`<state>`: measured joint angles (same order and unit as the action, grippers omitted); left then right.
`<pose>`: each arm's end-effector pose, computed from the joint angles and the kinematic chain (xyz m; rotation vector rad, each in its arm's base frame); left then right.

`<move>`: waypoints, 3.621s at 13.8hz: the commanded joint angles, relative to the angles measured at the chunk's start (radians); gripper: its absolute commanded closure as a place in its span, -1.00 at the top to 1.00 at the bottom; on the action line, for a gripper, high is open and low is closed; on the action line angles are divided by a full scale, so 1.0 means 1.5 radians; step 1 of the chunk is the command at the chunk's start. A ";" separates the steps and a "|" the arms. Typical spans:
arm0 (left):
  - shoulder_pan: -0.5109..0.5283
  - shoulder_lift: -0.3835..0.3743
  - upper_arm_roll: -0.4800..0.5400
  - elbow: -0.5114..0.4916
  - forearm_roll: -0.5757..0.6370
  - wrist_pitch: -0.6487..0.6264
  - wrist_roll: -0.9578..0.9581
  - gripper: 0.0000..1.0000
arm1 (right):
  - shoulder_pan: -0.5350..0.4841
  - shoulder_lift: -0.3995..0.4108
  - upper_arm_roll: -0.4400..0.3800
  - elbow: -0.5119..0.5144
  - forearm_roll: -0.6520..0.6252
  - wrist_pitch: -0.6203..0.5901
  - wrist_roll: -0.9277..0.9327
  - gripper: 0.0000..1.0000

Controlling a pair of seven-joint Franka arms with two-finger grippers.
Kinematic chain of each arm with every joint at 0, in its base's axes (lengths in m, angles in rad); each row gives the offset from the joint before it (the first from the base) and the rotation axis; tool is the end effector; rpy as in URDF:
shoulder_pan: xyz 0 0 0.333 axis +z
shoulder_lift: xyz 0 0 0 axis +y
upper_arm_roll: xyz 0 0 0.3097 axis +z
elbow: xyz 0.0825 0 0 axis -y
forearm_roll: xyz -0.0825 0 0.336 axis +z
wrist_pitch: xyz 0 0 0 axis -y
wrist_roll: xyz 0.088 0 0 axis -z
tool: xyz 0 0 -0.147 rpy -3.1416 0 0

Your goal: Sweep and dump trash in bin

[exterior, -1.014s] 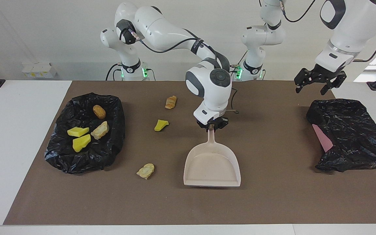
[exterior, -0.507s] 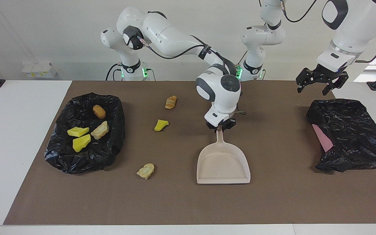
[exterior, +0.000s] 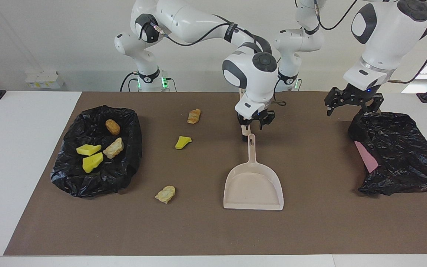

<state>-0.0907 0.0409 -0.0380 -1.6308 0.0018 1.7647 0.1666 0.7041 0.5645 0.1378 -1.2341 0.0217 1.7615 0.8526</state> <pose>0.5346 -0.0686 0.5491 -3.1021 0.4616 -0.1460 0.4543 0.4836 0.4077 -3.0988 0.0544 0.1434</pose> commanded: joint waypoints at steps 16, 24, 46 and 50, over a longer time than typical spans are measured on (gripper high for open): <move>-0.219 0.153 0.005 -0.079 0.004 0.195 -0.223 1.00 | 0.126 -0.236 -0.001 -0.542 0.124 0.296 0.046 -0.05; -0.270 0.160 0.004 -0.161 0.003 0.277 -0.319 1.00 | 0.127 -0.264 -0.001 -0.527 0.121 0.283 0.095 -1.00; -0.184 0.024 0.019 -0.176 0.012 0.104 0.124 -1.00 | 0.057 -0.526 -0.002 -0.825 0.172 0.214 0.475 -1.00; -0.144 0.013 0.022 -0.179 0.012 0.070 0.326 -1.00 | 0.021 -0.494 -0.002 -0.827 0.171 0.303 0.383 -1.00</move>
<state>-0.3359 0.0916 -0.0005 -1.8677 0.0074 1.8789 0.5408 0.7702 -0.1853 0.1267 -2.4621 0.2520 2.1576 1.5089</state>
